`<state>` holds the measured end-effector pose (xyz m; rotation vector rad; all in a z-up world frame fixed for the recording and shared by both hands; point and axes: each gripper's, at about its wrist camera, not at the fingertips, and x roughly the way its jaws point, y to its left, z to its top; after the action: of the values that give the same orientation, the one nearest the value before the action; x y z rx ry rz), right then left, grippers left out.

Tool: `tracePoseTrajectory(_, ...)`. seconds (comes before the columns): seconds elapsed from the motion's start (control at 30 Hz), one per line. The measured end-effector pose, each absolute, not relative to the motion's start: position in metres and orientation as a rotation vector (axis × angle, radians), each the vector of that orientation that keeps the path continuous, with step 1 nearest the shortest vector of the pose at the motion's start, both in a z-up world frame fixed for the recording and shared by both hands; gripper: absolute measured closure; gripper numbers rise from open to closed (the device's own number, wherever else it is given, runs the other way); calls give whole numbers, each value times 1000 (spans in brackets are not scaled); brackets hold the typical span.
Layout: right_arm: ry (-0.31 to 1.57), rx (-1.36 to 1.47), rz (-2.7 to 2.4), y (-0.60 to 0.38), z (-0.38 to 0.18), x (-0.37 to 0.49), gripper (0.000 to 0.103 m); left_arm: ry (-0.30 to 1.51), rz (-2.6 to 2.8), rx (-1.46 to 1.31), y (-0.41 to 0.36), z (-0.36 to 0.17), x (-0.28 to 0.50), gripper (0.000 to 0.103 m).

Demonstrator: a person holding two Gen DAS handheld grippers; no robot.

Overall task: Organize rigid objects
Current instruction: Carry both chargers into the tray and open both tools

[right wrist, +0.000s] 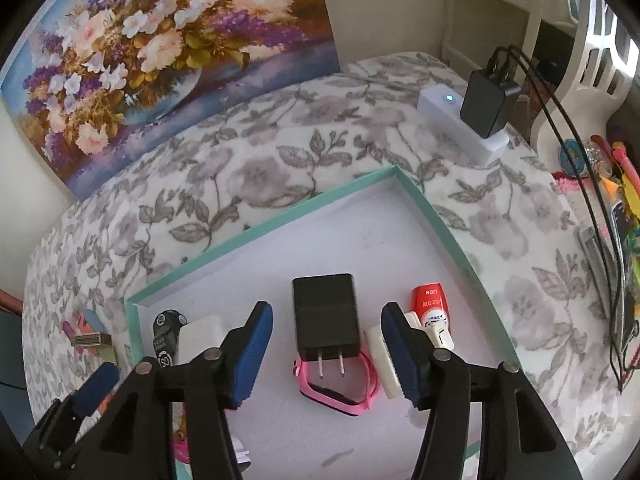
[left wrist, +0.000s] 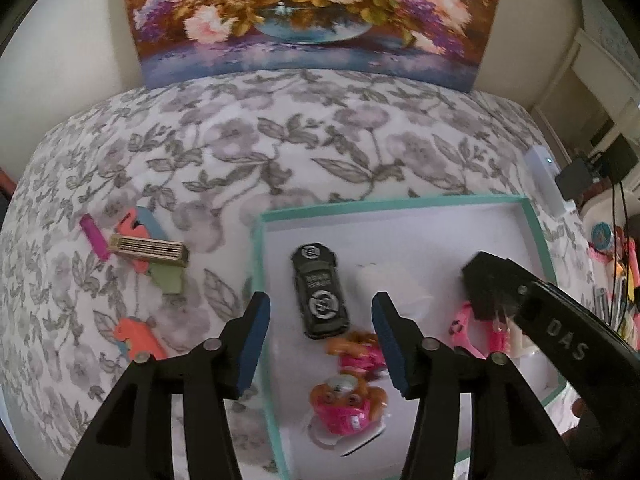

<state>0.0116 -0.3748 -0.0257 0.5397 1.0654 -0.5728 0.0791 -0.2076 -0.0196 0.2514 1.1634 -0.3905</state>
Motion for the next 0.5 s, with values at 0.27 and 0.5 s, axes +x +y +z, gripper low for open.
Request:
tracePoseTrajectory(0.27,1074,519,-581,-373,-27,14,27,1183,-309,213,-185,-22,95,48)
tracePoseTrajectory(0.5,1091,508,-578,-371,-32,16,22,1189,-262,155,-168,-22,105,21)
